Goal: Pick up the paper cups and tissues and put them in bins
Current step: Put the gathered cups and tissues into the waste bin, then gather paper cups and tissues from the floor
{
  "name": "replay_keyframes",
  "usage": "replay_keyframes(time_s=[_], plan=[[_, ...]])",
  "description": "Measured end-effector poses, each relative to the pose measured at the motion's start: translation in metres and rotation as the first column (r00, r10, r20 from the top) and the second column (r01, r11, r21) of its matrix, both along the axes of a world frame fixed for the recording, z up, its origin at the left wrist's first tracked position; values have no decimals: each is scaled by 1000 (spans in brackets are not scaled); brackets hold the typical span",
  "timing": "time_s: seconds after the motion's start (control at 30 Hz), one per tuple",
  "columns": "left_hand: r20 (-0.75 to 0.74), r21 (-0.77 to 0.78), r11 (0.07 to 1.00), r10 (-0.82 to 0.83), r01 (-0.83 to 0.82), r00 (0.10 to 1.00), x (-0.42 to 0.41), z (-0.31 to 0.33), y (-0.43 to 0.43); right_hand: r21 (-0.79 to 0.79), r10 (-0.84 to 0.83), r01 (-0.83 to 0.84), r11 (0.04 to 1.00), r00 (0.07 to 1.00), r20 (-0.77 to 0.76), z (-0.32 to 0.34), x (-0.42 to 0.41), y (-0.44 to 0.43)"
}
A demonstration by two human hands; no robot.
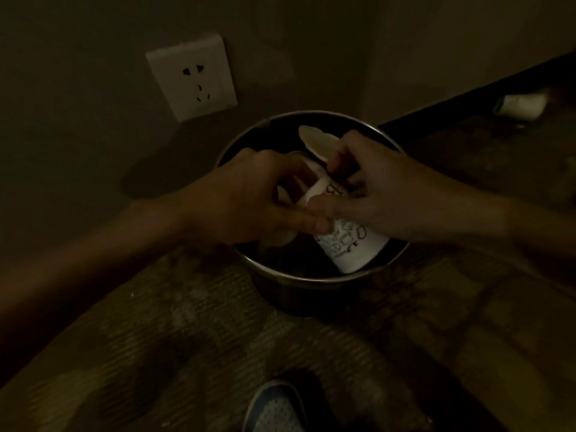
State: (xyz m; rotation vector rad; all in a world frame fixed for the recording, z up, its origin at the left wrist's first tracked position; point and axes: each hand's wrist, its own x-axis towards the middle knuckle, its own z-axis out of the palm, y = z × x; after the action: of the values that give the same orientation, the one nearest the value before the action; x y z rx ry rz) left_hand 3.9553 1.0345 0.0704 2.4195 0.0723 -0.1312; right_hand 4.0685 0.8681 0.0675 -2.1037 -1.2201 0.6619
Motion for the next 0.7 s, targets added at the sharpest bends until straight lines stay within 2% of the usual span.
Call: replay_keyframes(time_s=[0.07, 0.1, 0.23, 0.4, 0.57, 0.7], plan=[[-23, 24, 997, -74, 75, 997, 4, -8, 3, -21, -4, 7, 1000, 993, 115, -7, 2, 1], [-40, 16, 995, -98, 98, 994, 6, -12, 4, -28, -10, 14, 1000, 992, 125, -9, 2, 2], [30, -20, 995, -95, 96, 995, 11, -11, 16, -47, -4, 7, 999, 998, 63, 0, 5, 1], [233, -50, 999, -4, 16, 973, 50, 13, 11, 156, -168, 158, 975, 984, 56, 31, 25, -31], [339, -78, 981, -139, 175, 930, 120, 34, -68, 45, -284, 281, 959, 948, 142, 56, 67, -113], [255, -79, 946, -286, 315, 924, 172, 39, -149, -49, -453, 458, 888, 887, 88, 29, 106, -206]])
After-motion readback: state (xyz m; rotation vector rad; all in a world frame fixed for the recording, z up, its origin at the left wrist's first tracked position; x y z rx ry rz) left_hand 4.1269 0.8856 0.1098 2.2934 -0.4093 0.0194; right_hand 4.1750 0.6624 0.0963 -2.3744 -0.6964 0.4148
